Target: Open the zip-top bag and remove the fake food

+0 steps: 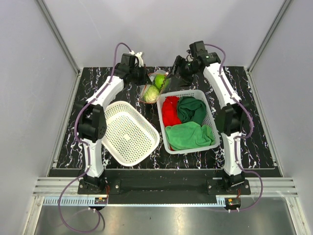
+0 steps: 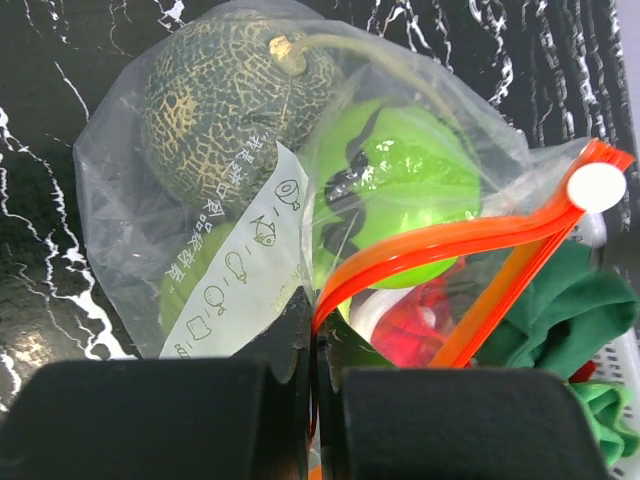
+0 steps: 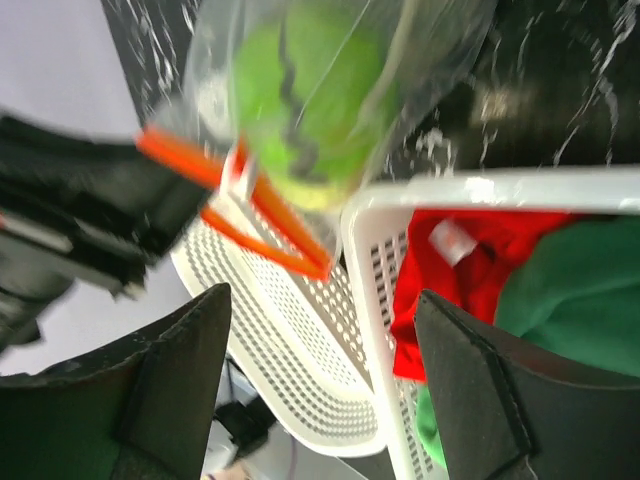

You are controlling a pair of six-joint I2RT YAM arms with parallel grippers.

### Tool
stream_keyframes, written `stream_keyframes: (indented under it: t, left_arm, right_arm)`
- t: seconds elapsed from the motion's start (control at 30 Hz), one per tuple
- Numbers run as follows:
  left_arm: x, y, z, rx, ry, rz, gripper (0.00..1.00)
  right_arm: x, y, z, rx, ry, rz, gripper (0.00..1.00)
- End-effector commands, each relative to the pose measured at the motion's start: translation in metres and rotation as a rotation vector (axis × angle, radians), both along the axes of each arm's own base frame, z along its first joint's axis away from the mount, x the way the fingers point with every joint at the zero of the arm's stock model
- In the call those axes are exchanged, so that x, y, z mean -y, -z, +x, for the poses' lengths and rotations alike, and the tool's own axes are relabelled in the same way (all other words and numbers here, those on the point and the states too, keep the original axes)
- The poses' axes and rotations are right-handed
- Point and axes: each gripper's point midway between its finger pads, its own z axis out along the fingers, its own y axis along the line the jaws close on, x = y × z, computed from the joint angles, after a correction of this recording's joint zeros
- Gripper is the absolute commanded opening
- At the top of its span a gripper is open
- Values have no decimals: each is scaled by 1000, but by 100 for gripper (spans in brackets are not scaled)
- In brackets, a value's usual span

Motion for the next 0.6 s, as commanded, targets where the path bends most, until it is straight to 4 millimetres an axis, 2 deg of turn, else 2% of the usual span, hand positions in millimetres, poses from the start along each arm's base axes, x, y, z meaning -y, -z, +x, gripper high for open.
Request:
stream_keyframes:
  t: [0.0,0.07,0.17,0.3,0.37,0.43,0.47,0.53,0.57]
  left_arm:
    - [7,-58,0,108,3,-103,0]
    - [8,-57,-1,99,7,-109,0]
    - [8,-57,-2,97,3,-110,0]
    - [9,-59,-4,100,6,-116,0]
    - [8,-61,-3,107,3,-114,0]
    - [7,-62,-3,114,4,-110,0]
    - [6,-63,-4,115,2,-108,0]
    - [4,-62,-3,117,0,-97,1]
    - [4,-63,-4,119,1,-95,4]
  right_arm:
    - [-23,-17,-42,87,-102,-69,82]
    - [-35,-18,-39,102,-102,-20,82]
    - [-43,-6,-32,113,-98,-38,81]
    - [-46,20,-11,115,-81,-77,69]
    - [-45,26,-4,121,-71,-98,56]
    - [-44,30,1,129,-65,-116,50]
    - [-43,31,2,132,-61,-122,41]
    - [-39,30,7,159,-63,-152,30]
    - [-38,29,8,170,-60,-159,13]
